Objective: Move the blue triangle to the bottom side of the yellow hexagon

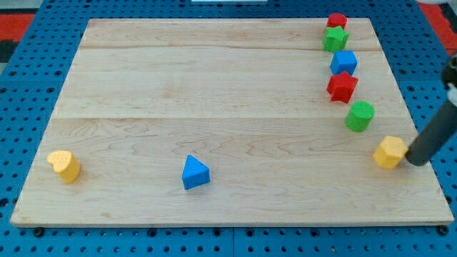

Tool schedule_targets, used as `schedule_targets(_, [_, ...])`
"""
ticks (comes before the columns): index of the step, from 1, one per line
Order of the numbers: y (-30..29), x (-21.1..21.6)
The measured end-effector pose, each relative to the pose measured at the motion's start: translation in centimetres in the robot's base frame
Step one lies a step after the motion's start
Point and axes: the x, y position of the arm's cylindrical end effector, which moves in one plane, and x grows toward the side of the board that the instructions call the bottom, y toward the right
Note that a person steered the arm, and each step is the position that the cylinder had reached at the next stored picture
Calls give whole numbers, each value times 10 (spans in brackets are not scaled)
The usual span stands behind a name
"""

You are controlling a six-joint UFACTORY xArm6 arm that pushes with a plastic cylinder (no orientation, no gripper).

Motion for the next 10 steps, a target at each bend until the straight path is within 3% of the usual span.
schedule_targets(1, [-37, -1])
schedule_targets(2, [-22, 19])
schedule_targets(3, [-66, 58])
schedule_targets(5, [-285, 66])
schedule_targets(6, [-353, 93])
schedule_targets(7, [-384, 63])
schedule_targets(9, [-313, 33])
schedule_targets(10, [-310, 16])
